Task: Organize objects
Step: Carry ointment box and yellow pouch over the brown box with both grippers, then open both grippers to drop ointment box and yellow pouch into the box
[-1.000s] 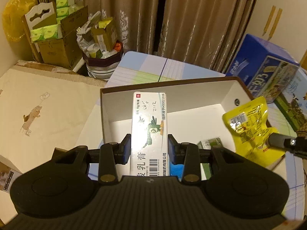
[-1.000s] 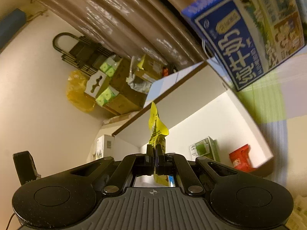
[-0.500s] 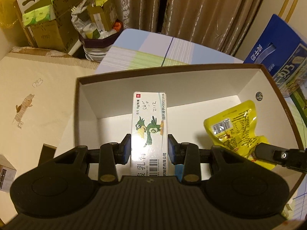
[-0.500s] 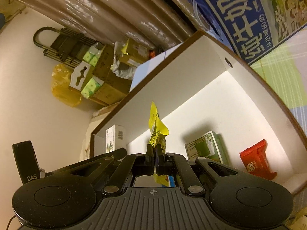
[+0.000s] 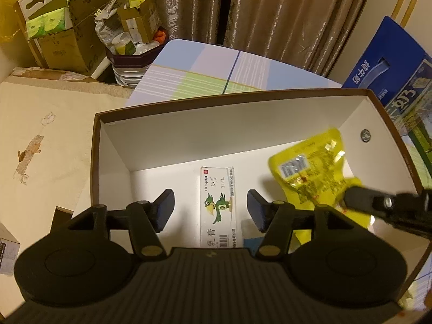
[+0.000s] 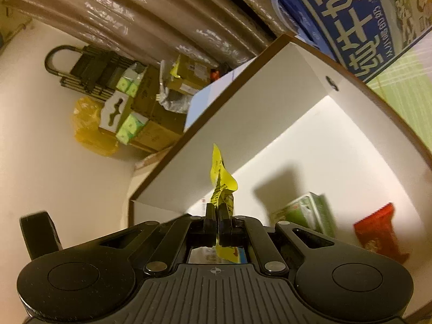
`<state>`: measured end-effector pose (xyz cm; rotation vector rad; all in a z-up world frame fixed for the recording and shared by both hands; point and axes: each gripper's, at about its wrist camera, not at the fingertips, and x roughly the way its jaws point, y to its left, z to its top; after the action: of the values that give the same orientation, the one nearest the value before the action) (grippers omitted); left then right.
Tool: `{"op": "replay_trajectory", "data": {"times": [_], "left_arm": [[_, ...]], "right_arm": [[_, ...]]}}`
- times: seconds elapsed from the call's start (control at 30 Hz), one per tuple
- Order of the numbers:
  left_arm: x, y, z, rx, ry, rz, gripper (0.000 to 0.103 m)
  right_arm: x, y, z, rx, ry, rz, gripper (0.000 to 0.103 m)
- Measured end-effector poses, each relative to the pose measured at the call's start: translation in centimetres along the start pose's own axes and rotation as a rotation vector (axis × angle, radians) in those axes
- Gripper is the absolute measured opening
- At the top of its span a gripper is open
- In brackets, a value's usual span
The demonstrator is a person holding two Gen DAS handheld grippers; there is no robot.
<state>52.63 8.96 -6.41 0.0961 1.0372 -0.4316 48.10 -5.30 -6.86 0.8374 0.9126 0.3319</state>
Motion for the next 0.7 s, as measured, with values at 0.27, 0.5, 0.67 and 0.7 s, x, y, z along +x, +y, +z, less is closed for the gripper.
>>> {"op": "replay_trajectory", "data": {"times": [0.27, 0.5, 0.67, 0.7], "left_arm": [[-2.4, -0.2, -0.5, 0.032, -0.045, 0.000, 0.076], [-4.9, -0.2, -1.8, 0.058, -0.056, -0.022, 0.083], [-6.8, -0.6, -2.8, 0.065, -0.066, -0.031, 0.086], [-7.2, -0.6, -3.0, 0.062, -0.069, -0.035, 0.087]], "right_arm": [[-1.2, 1.8, -0.9, -0.124, -0.023, -0.083, 0.059], [-3.3, 3.8, -2.8, -0.314, -0.028, -0.189, 0.059], [-4.5, 4.4, -4.8, -0.369, -0.032, -0.228, 0.059], [-4.7, 4.5, -5.1, -0.373, -0.034, -0.231, 0.059]]}}
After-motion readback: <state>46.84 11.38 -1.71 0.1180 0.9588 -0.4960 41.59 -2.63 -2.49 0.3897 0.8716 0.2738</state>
